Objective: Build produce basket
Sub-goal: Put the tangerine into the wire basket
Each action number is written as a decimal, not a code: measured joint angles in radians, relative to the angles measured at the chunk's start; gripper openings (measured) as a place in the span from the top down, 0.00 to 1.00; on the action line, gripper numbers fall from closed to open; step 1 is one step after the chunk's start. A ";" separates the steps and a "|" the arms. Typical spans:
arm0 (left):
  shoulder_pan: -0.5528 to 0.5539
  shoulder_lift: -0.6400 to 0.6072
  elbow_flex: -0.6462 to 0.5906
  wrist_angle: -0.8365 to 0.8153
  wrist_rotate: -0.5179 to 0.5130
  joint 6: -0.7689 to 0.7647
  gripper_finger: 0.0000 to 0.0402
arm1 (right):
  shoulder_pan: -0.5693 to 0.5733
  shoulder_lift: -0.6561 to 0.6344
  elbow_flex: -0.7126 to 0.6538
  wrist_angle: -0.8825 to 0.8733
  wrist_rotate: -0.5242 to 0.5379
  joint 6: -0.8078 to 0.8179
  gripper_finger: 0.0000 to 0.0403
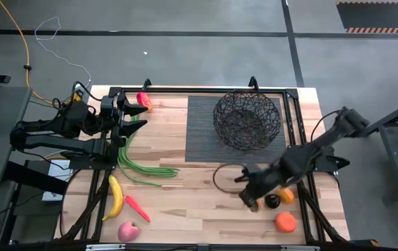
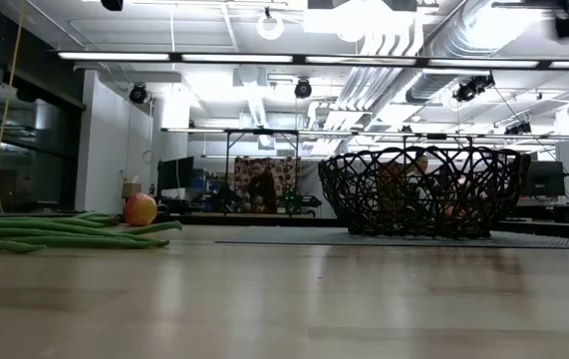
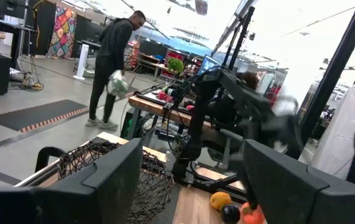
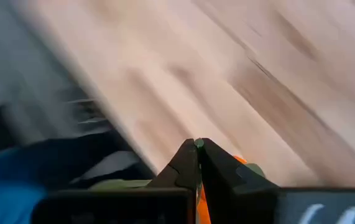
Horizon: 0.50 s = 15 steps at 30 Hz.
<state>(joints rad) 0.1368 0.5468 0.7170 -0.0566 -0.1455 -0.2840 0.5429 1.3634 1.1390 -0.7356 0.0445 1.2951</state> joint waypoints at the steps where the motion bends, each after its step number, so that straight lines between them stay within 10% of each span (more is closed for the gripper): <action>1: 0.000 0.000 0.000 0.000 0.000 0.000 0.33 | -0.021 -0.031 0.001 0.044 0.019 -0.090 1.00; 15: 0.000 0.013 0.001 0.003 0.009 0.000 0.33 | -0.480 -0.214 0.001 0.333 0.160 -1.054 1.00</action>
<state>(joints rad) 0.1368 0.5599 0.7179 -0.0536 -0.1368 -0.2840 0.0634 1.1489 1.1404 -0.4024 0.2045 0.2409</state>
